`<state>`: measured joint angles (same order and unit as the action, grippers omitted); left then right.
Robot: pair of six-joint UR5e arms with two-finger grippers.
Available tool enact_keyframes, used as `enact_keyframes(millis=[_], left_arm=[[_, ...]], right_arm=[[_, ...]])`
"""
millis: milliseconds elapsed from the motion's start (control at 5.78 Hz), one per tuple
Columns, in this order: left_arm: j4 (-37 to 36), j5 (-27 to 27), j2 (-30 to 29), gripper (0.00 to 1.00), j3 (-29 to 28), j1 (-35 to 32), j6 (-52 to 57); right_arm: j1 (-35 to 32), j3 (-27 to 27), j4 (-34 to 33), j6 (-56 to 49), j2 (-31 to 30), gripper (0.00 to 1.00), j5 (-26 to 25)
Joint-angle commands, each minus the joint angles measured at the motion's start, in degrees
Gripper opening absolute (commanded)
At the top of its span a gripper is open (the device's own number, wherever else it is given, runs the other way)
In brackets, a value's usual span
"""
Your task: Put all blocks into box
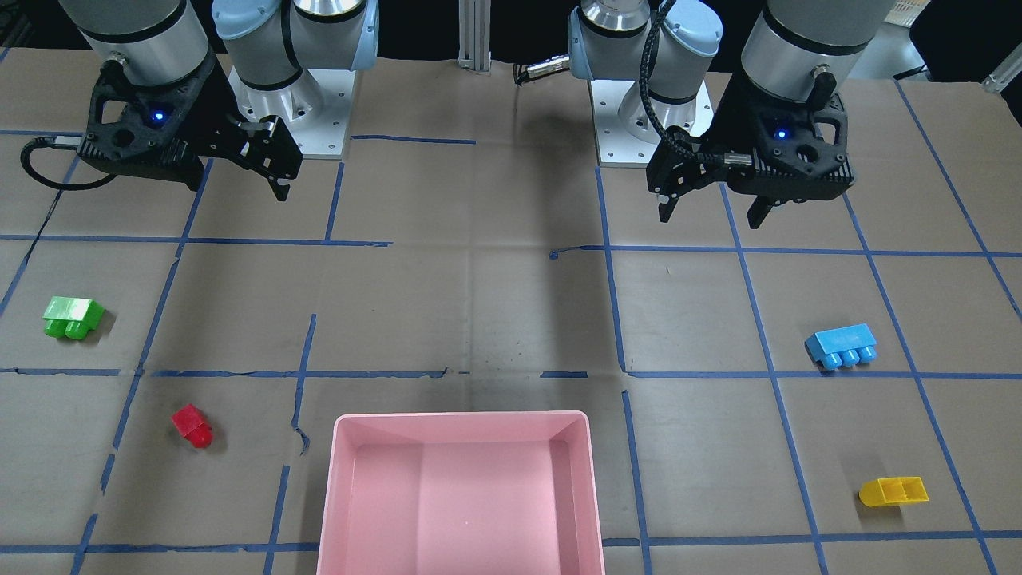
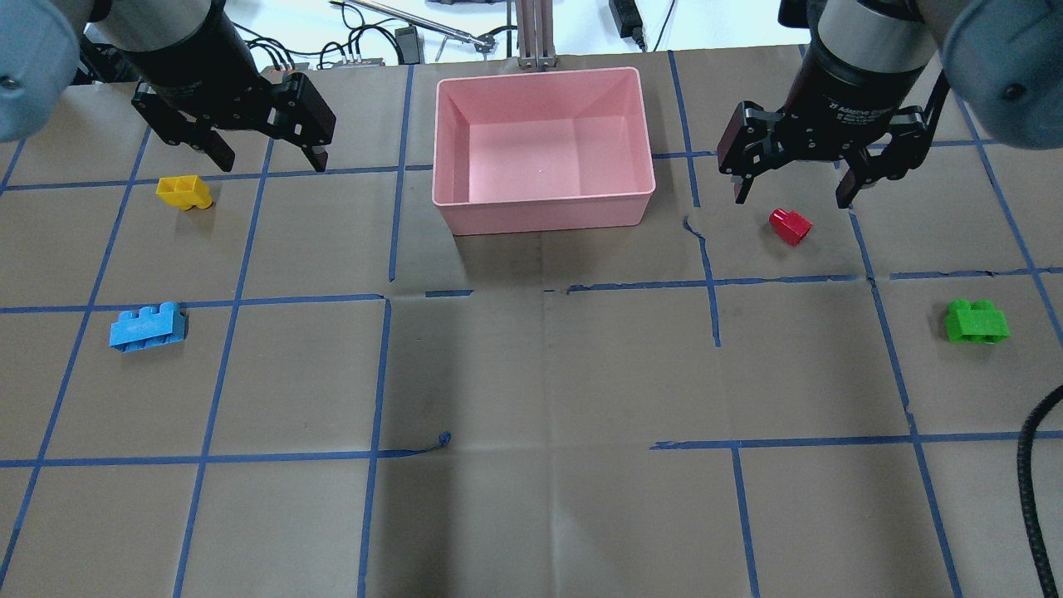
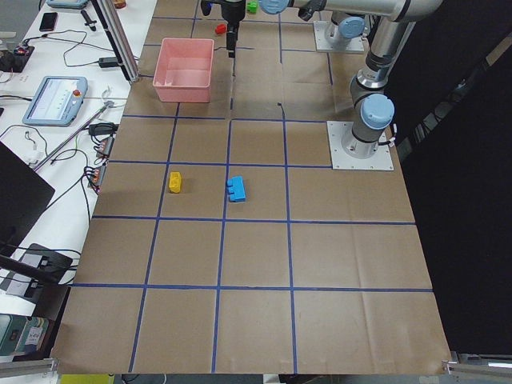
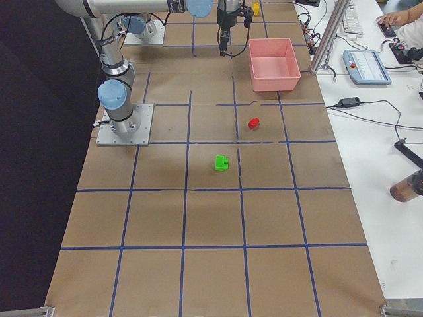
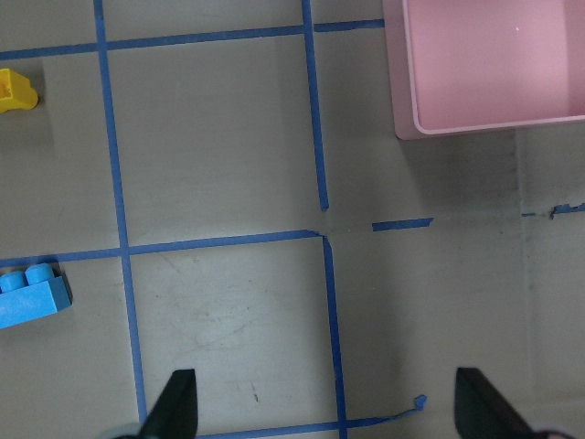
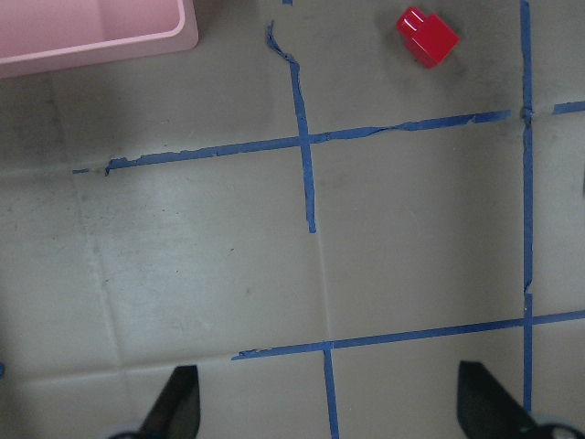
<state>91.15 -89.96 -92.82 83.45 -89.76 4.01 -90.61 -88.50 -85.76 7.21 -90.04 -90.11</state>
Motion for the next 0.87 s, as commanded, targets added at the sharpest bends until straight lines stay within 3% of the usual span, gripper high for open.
enact_keyframes(millis=[0, 519, 692], left_arm=[[-0.09, -0.13, 0.27, 1.0, 0.05, 0.02, 0.21], [0.34, -0.47, 0.45, 1.0, 1.89, 6.93, 2.04], [2.0, -0.65, 0.19, 1.0, 2.5, 11.84, 9.8]], right_arm=[[0.17, 0.08, -0.03, -0.09, 0.04, 1.0, 0.02], [0.18, 0.08, -0.03, -0.09, -0.05, 1.0, 0.02], [0.18, 0.08, -0.03, -0.09, 0.04, 1.0, 0.02]])
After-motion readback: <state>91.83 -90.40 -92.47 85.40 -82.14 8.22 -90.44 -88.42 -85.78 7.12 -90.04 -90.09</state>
